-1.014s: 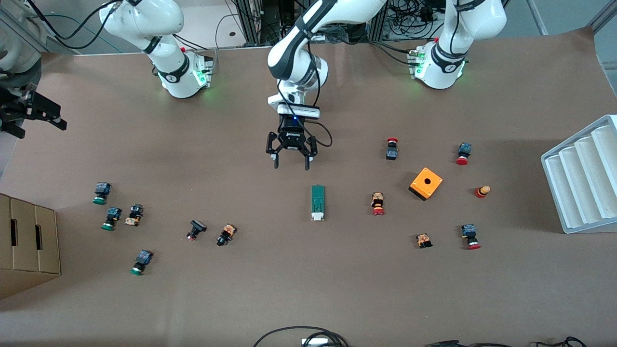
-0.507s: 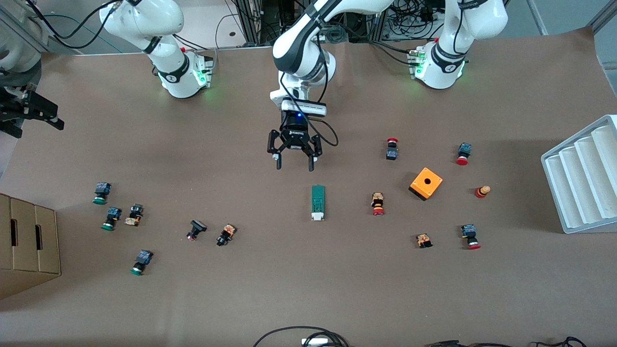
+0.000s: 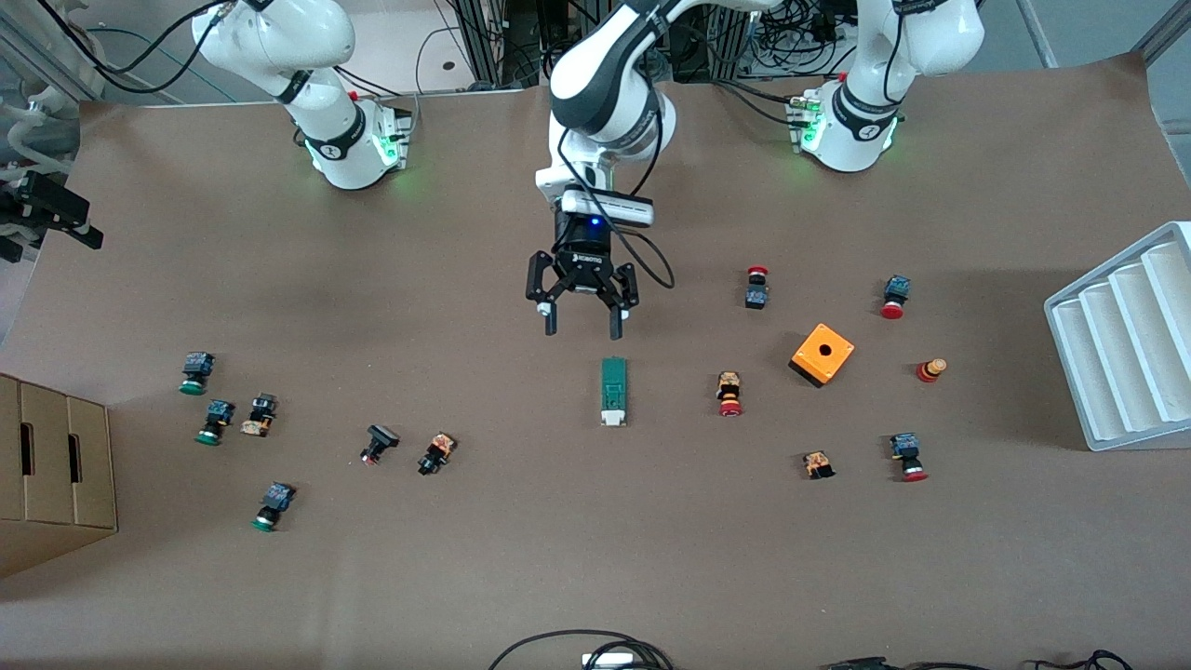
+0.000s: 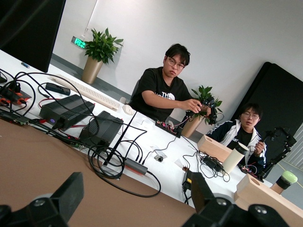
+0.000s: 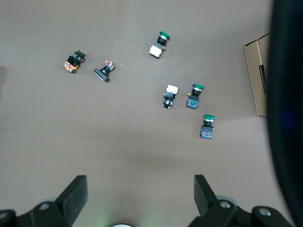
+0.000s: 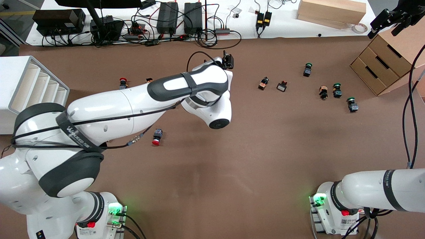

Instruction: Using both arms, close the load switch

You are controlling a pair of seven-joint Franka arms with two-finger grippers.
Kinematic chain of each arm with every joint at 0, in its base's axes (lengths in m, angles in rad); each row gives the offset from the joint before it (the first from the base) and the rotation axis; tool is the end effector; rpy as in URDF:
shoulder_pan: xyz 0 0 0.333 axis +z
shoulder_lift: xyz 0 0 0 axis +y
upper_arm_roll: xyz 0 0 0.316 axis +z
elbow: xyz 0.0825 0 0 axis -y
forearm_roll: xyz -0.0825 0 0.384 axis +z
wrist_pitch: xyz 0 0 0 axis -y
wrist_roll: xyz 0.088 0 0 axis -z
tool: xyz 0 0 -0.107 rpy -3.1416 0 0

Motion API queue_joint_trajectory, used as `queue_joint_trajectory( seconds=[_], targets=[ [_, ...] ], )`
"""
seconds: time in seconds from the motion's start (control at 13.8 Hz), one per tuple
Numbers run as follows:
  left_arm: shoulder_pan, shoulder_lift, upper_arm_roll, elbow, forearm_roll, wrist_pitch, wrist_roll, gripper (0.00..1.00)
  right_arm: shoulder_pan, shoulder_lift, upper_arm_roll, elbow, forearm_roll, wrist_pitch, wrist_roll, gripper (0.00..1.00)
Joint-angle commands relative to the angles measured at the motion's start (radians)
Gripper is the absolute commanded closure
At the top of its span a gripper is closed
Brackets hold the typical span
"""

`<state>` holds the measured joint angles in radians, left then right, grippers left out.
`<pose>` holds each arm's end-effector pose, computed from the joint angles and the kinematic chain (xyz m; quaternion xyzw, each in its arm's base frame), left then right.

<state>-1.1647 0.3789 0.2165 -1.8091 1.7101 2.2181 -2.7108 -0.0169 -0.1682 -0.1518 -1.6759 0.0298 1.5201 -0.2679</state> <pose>0.4042 -0.5308 0.3746 0.7454 0.1993 0.6151 0.1624 0.4887 -0.0872 0.6581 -0.9983 -0.0514 -0.0111 0.0257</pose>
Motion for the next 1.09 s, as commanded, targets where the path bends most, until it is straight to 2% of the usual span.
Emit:
queue_joint_trajectory(
  seconds=[0.0, 0.22, 1.01],
  targets=[
    [0.033, -0.060, 0.001, -0.044, 0.020, 0.054, 0.014, 0.00, 0.002, -0.007, 0.003, 0.007, -0.021, -0.001, -0.007, 0.00],
    [0.069, -0.093, 0.004, -0.044, 0.020, 0.135, 0.077, 0.00, 0.002, -0.008, -0.024, 0.007, -0.021, 0.000, -0.010, 0.00],
    [0.241, -0.146, 0.007, -0.062, 0.023, 0.371, 0.245, 0.00, 0.003, -0.010, -0.025, 0.007, -0.021, -0.003, -0.008, 0.00]
  ],
)
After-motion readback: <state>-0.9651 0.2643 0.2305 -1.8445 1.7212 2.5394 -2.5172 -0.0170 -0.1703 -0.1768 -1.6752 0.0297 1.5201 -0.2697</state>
